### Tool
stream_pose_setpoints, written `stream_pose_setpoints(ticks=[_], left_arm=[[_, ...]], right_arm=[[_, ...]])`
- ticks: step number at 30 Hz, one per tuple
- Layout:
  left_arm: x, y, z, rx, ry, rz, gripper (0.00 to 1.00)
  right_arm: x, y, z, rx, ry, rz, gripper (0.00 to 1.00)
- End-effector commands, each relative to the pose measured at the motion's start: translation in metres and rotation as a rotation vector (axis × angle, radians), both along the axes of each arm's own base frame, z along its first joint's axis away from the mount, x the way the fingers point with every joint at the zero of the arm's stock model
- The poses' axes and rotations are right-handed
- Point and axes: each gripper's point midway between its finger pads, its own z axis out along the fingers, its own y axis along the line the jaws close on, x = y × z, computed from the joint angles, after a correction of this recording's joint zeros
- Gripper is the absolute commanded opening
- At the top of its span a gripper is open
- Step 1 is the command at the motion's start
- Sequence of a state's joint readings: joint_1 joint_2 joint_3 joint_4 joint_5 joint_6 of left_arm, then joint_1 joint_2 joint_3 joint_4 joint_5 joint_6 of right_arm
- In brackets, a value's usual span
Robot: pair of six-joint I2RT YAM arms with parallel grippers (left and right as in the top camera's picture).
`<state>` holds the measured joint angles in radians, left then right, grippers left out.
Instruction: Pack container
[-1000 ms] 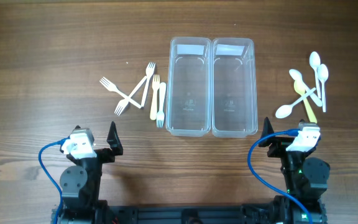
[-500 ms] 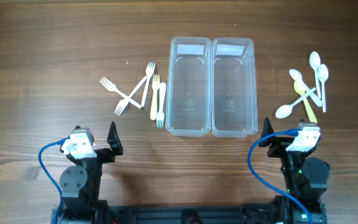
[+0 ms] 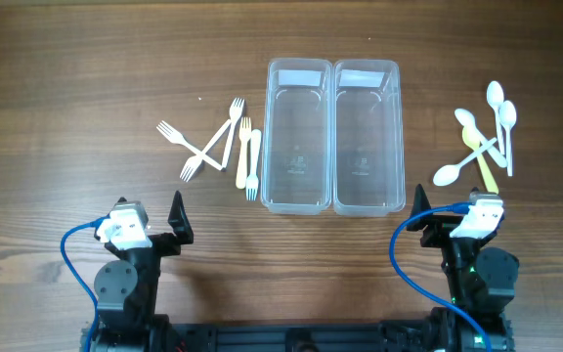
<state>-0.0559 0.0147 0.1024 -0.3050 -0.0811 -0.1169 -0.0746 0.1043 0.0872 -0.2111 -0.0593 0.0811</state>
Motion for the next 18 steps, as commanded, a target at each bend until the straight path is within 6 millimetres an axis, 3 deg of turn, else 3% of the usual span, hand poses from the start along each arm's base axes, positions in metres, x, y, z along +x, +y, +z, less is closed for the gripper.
stream_pose_setpoints(ticks=[1, 15, 18], left_arm=[[0.0006, -0.0002, -0.0008, 0.002, -0.007, -0.005, 1.00], [0.0006, -0.0003, -0.0007, 0.001, -0.008, -0.006, 1.00], [0.0006, -0.0063, -0.0006, -0.006, -0.008, -0.040, 1.00]], right_arm=[[0.0000, 0.0027, 0.0033, 0.002, -0.015, 0.014, 1.00], [-0.0001, 0.0087, 0.0034, 0.011, -0.016, 0.048, 1.00], [-0.0002, 0.0124, 0.0034, 0.080, -0.014, 0.054, 1.00]])
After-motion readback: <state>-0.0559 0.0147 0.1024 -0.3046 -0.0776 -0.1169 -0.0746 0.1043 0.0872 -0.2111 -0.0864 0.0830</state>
